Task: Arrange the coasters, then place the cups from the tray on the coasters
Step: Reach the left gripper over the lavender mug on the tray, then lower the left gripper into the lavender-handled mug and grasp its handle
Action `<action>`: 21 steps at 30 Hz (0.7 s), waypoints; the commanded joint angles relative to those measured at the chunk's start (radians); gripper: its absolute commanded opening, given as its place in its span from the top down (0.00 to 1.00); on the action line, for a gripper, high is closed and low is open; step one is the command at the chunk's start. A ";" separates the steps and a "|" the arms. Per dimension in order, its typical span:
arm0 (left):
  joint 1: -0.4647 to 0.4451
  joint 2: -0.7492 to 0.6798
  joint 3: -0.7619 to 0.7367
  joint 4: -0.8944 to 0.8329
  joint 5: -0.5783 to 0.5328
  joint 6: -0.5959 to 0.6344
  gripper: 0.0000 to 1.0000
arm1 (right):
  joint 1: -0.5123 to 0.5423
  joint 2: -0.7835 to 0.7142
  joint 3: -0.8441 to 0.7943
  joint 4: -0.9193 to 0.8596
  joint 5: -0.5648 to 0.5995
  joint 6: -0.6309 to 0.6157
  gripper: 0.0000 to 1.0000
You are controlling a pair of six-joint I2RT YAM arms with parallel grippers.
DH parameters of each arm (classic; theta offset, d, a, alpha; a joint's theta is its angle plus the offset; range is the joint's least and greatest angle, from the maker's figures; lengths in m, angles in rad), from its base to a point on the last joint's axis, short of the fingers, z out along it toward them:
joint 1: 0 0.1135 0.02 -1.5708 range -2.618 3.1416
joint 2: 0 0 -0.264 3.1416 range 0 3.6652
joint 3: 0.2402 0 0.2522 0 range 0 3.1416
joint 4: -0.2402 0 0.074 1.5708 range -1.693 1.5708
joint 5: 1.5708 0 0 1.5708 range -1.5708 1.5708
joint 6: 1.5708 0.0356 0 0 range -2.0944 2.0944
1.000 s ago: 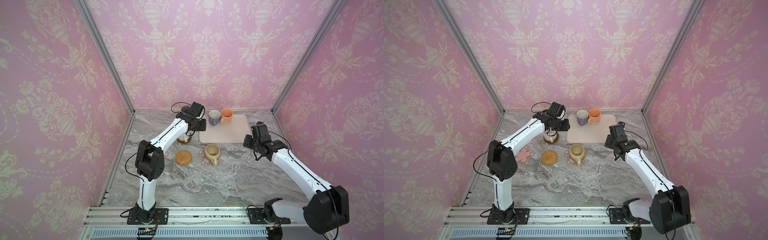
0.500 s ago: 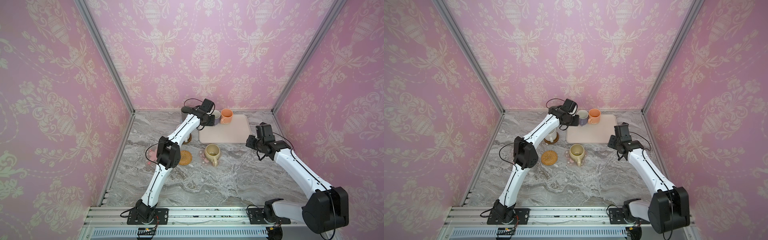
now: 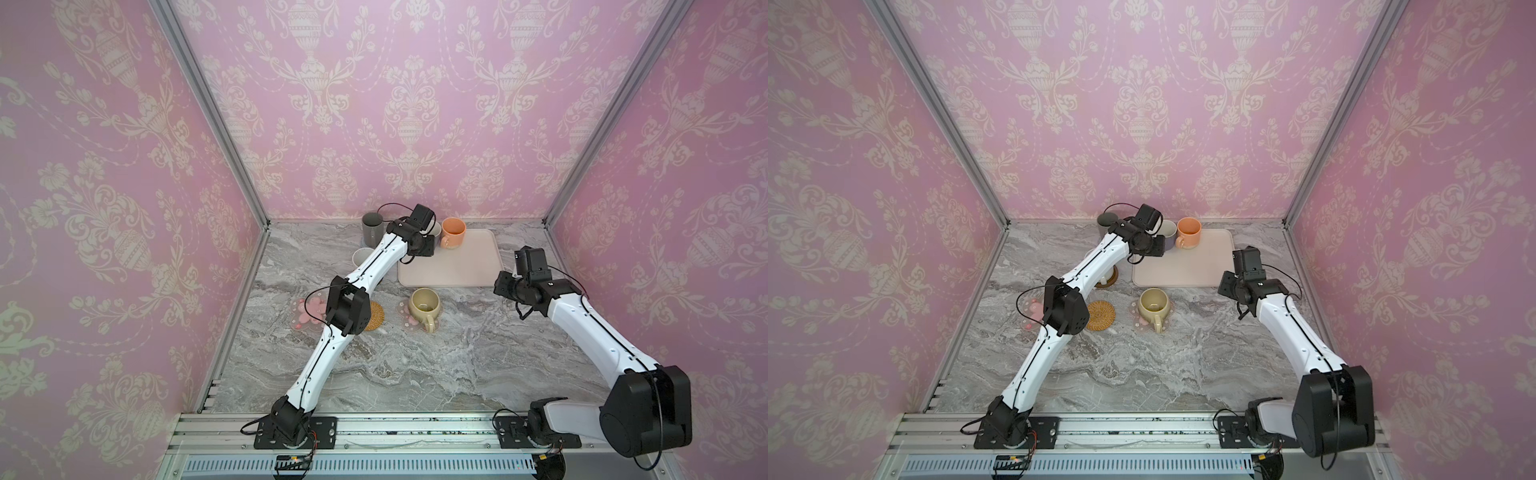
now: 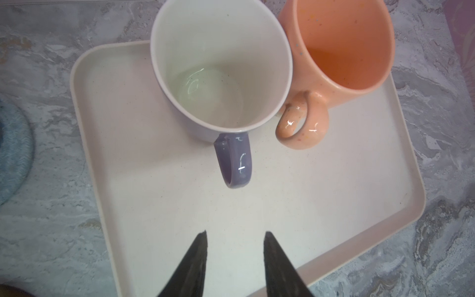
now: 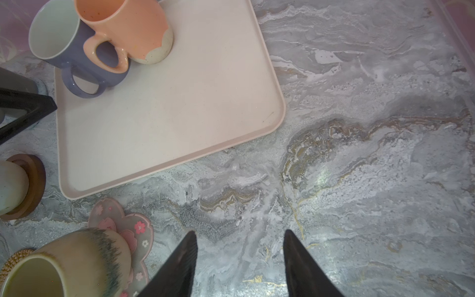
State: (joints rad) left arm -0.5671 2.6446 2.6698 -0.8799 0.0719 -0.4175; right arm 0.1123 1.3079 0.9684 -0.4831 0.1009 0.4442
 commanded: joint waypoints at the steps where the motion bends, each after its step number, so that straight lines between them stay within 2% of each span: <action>1: -0.007 0.029 0.009 0.038 -0.014 0.003 0.60 | -0.009 0.013 0.010 -0.009 -0.014 -0.019 0.44; 21: -0.004 0.096 0.009 0.165 -0.057 -0.035 0.59 | -0.035 0.032 -0.011 -0.002 -0.035 -0.020 0.44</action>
State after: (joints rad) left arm -0.5671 2.6991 2.6698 -0.7330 0.0456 -0.4358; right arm 0.0845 1.3254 0.9684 -0.4828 0.0795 0.4435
